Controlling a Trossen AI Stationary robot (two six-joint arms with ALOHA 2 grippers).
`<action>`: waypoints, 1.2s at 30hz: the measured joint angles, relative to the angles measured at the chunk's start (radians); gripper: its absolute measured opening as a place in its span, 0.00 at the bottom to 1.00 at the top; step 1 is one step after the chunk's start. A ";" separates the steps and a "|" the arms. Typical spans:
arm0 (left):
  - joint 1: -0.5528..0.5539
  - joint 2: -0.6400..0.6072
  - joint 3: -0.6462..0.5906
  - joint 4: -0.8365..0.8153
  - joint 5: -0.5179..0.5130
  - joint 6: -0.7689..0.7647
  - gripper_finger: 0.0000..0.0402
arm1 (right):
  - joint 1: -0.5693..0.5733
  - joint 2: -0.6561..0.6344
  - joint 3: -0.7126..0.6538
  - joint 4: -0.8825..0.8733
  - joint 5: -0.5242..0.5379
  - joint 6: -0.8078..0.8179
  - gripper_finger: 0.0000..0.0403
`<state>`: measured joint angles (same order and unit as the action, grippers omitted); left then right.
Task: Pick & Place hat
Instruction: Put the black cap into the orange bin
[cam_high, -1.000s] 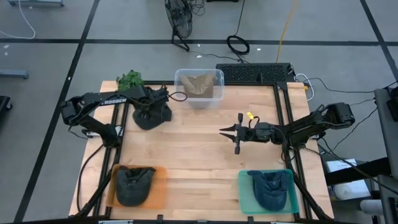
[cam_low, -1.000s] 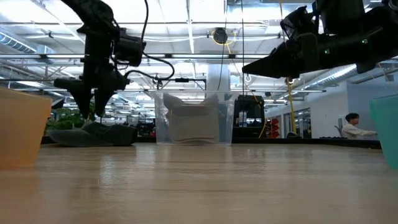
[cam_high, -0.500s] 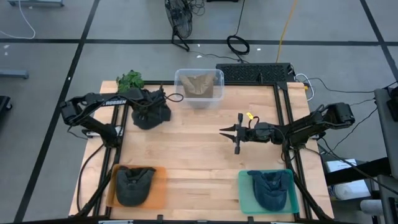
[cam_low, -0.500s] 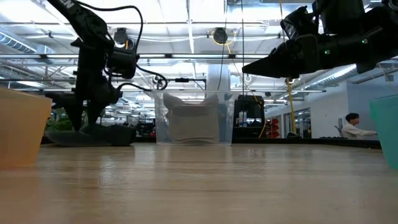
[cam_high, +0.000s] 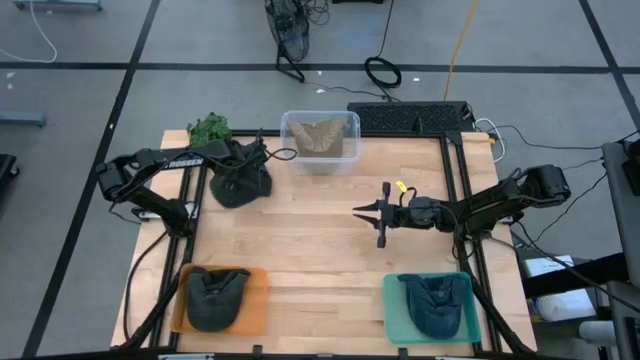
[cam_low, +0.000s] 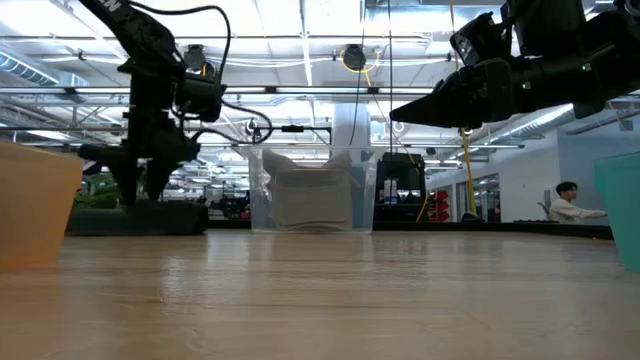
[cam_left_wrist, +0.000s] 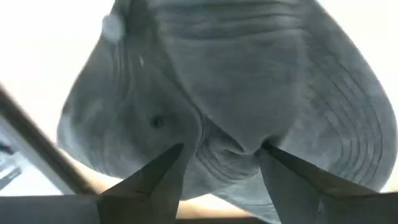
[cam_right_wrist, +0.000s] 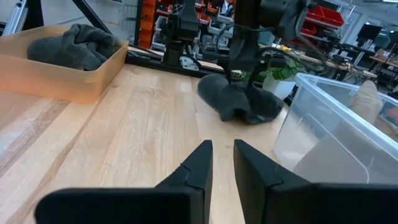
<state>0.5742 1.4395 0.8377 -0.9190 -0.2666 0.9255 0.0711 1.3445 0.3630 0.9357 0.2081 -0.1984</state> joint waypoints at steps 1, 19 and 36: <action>0.004 0.000 -0.010 -0.003 -0.001 0.011 0.54 | 0.000 0.000 0.000 -0.003 0.000 0.001 0.11; 0.020 0.000 -0.064 0.048 -0.083 0.033 0.53 | -0.013 0.000 0.000 -0.005 0.000 -0.001 0.11; -0.009 0.000 -0.046 -0.099 -0.084 -0.091 0.05 | -0.013 0.000 0.000 -0.006 0.000 0.000 0.11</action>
<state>0.5650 1.4395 0.7921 -1.0185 -0.3503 0.8343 0.0586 1.3449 0.3630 0.9295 0.2081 -0.1986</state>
